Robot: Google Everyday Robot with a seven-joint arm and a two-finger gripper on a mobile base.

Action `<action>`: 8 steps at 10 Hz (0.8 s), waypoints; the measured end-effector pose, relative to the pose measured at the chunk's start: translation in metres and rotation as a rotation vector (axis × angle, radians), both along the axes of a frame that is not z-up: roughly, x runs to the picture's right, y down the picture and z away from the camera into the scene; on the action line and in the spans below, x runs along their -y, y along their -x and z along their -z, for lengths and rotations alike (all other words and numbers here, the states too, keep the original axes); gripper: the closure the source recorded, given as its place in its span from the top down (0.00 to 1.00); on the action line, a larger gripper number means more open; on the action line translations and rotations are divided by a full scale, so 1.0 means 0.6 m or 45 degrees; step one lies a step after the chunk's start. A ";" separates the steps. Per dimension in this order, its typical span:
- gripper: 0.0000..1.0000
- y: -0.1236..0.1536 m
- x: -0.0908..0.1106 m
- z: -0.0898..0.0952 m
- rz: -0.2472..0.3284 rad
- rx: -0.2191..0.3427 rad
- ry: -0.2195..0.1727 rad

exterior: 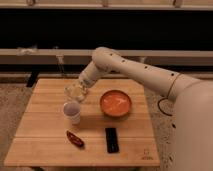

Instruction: Place the white sponge in the ceramic cup

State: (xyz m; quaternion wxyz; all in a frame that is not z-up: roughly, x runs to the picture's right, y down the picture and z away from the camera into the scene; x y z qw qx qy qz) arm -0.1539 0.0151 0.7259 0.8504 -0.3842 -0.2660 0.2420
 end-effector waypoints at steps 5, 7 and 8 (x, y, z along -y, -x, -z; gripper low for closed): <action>0.10 0.038 -0.038 -0.004 0.031 0.074 0.045; 0.10 0.054 -0.050 -0.002 0.051 0.095 0.054; 0.16 0.061 -0.056 -0.002 0.060 0.099 0.060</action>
